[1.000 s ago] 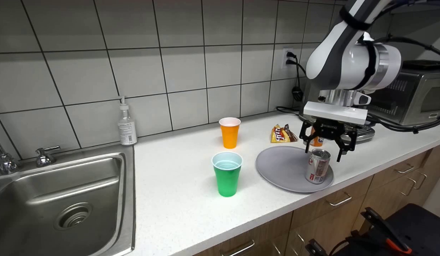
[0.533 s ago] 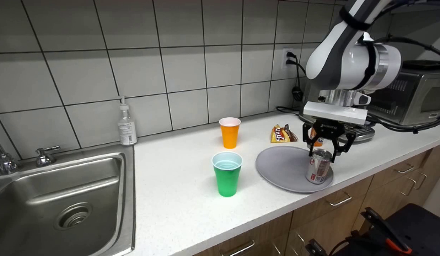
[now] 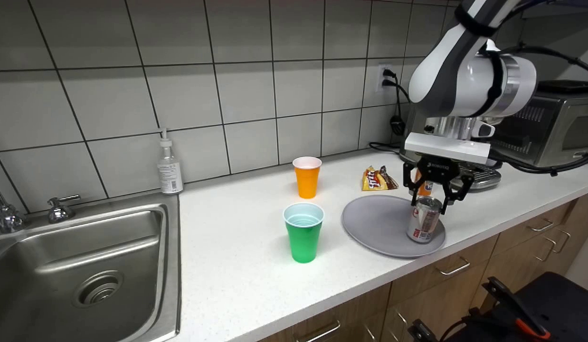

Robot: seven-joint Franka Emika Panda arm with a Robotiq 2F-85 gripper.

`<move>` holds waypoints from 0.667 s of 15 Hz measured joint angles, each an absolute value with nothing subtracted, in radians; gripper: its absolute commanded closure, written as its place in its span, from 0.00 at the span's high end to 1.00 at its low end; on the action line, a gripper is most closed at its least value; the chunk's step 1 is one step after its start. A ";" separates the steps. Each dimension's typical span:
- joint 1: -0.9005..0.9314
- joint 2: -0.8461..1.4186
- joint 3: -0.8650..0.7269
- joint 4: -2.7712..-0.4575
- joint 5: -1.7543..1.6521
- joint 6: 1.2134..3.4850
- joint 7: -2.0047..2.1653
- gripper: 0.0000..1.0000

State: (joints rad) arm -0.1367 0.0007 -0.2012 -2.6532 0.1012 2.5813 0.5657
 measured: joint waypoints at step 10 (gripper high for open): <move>-0.146 -0.072 -0.195 -2.647 0.101 2.580 0.566 0.38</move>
State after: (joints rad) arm -0.1458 -0.0724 -0.1954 -2.6470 0.1012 2.5795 0.5657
